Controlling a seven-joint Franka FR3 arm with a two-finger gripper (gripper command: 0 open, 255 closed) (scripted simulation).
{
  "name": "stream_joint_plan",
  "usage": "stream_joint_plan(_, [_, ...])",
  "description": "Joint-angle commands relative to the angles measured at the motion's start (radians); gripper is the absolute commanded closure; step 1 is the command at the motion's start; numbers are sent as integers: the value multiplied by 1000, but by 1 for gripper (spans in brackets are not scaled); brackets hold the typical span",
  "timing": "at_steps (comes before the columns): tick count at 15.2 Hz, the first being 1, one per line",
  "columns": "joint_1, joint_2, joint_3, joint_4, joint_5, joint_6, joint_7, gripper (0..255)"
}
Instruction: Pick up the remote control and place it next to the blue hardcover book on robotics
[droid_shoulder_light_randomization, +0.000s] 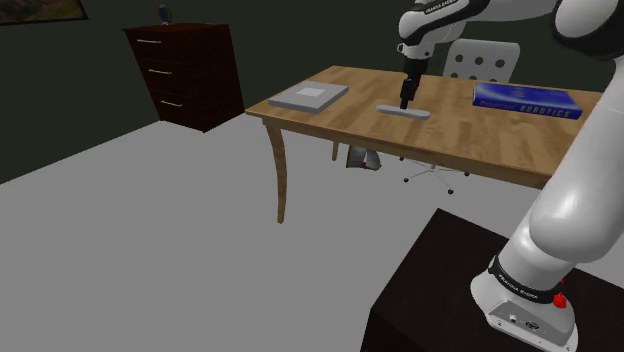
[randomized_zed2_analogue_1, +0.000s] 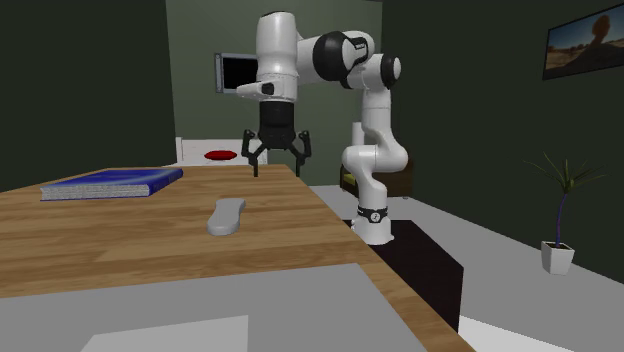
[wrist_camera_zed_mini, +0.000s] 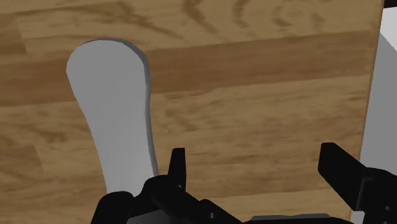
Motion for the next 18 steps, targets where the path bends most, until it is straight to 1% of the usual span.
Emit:
stream_joint_plan(1, [-23, 88, -17, 86, 41, -13, -57, 0])
stream_joint_plan(4, [-71, 218, -27, 215, 102, -35, -130, 0])
stream_joint_plan(8, [-149, 383, -22, 403, 171, -81, -202, 0])
stream_joint_plan(15, [-147, 400, -14, 332, 181, 5, -210, 0])
stream_joint_plan(18, [-147, 402, -14, 326, 182, 12, -211, 0])
